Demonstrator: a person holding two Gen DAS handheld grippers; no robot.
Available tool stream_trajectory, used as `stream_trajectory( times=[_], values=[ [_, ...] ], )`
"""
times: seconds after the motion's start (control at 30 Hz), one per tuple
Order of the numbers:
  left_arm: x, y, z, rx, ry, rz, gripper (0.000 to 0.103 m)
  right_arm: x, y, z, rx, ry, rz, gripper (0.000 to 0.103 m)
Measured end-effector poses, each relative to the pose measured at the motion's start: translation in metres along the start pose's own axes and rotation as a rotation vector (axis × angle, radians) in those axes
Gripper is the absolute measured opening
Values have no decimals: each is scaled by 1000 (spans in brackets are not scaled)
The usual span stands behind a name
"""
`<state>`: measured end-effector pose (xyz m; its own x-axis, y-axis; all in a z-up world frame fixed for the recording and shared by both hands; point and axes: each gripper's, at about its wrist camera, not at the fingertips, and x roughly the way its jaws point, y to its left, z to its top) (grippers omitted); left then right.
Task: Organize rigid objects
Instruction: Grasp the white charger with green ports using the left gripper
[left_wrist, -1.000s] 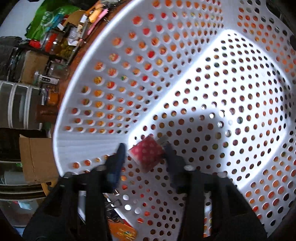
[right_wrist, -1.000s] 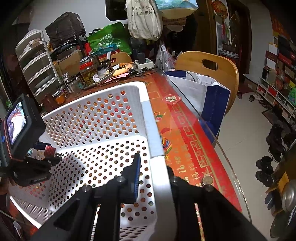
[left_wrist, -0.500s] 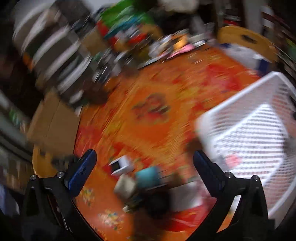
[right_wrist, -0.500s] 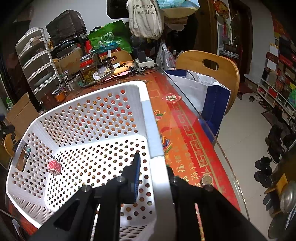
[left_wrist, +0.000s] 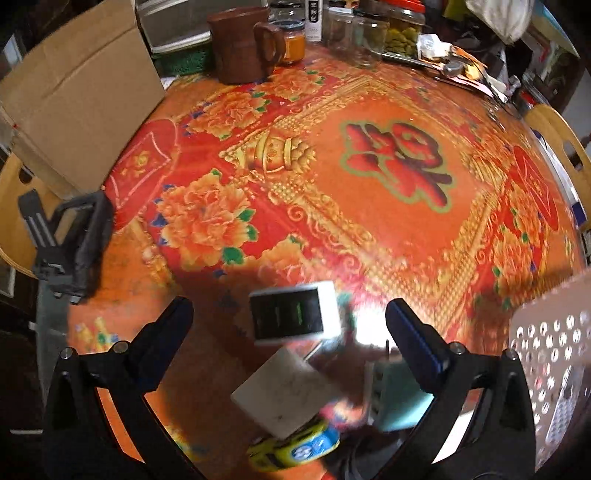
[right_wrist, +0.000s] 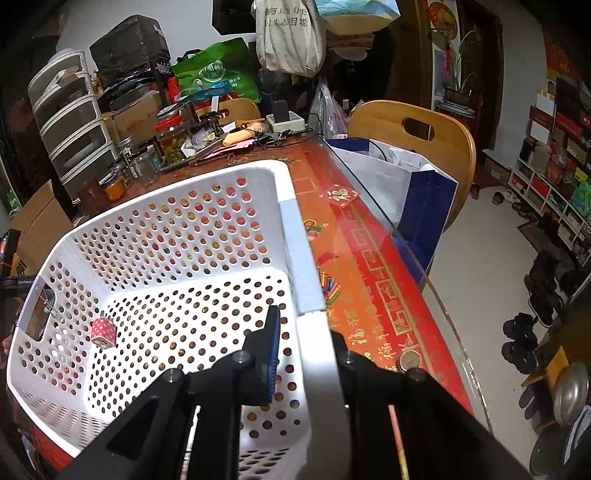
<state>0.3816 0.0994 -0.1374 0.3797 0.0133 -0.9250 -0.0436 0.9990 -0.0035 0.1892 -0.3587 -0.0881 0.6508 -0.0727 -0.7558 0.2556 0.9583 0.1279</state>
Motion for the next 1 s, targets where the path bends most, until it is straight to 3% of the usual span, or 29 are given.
stream_trajectory(
  times=[0.13, 0.2, 0.3, 0.4, 0.6, 0.8, 1.0],
  values=[
    [17, 1, 2, -40, 8, -2, 86, 0, 0, 0, -3, 2, -8, 13],
    [22, 2, 1, -62, 10, 0, 63, 0, 0, 0, -5, 2, -10, 13],
    [26, 7, 1, -92, 11, -7, 42, -1, 0, -1, -5, -1, -8, 13],
    [22, 5, 0, -91, -10, 10, 42, -1, 0, -1, -6, -3, -8, 13],
    [-8, 3, -7, -68, -140, 78, 42, -1, 0, -1, -7, -5, -9, 13],
    [-41, 2, -15, -43, -315, 292, 42, -1, 0, 1, -18, -12, -15, 13],
    [-68, -3, -25, -7, -395, 374, 42, -1, 1, 0, -19, -16, -10, 13]
  ],
)
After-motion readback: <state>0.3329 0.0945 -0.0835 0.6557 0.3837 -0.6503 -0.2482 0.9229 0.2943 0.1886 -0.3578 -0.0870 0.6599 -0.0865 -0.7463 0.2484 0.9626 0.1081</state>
